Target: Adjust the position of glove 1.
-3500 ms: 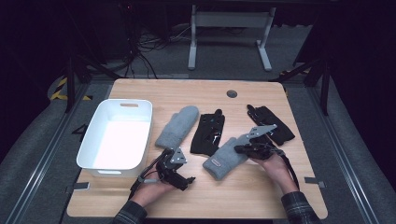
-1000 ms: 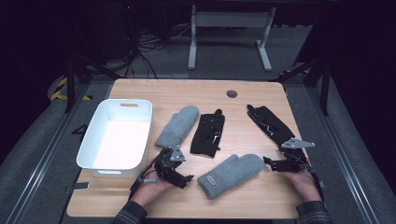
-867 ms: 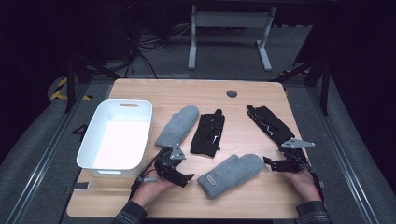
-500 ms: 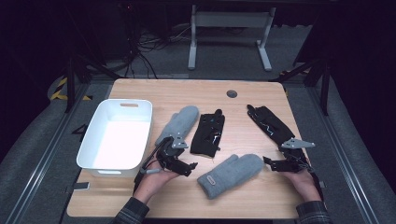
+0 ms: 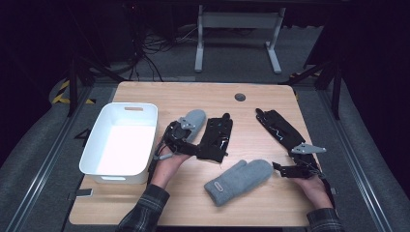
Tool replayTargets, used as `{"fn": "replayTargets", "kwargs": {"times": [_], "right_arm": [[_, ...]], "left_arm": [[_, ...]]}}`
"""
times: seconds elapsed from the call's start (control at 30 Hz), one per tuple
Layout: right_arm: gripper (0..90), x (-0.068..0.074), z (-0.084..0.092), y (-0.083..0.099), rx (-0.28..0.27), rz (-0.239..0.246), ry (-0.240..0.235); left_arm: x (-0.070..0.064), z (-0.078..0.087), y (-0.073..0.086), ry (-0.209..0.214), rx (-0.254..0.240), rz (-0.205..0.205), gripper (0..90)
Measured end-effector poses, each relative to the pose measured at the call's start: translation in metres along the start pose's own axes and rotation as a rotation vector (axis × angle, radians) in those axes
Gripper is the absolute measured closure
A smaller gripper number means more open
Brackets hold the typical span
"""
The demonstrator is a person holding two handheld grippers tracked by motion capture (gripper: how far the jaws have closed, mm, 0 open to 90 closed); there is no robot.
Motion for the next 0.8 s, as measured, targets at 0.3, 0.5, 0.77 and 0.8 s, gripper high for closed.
{"fn": "replayTargets", "kwargs": {"times": [0.3, 0.5, 0.77, 0.8], "right_arm": [[16.1, 0.000, 0.000, 0.000, 0.000, -0.001, -0.002], [16.1, 0.000, 0.000, 0.000, 0.000, 0.000, -0.001], [16.2, 0.000, 0.000, 0.000, -0.001, 0.000, -0.002], [16.2, 0.000, 0.000, 0.000, -0.001, 0.000, -0.002]], "left_arm": [[0.032, -0.020, -0.006, -0.076, 0.026, 0.051, 8.0], [0.044, -0.035, 0.002, -0.096, 0.068, 0.089, 9.7], [0.050, -0.038, 0.009, -0.125, 0.094, 0.092, 23.5], [0.050, -0.038, 0.009, -0.132, 0.101, 0.082, 26.7]]}}
Point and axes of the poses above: each handheld gripper's, and its own axes: z roughly backward along the jaws, y roughly out of its underside, x roughly to its left, the point moved 9 cm from there along -z, roughly forward along the jaws, and after that the axes turned 10 degrees about y, right-handed, at the moved point
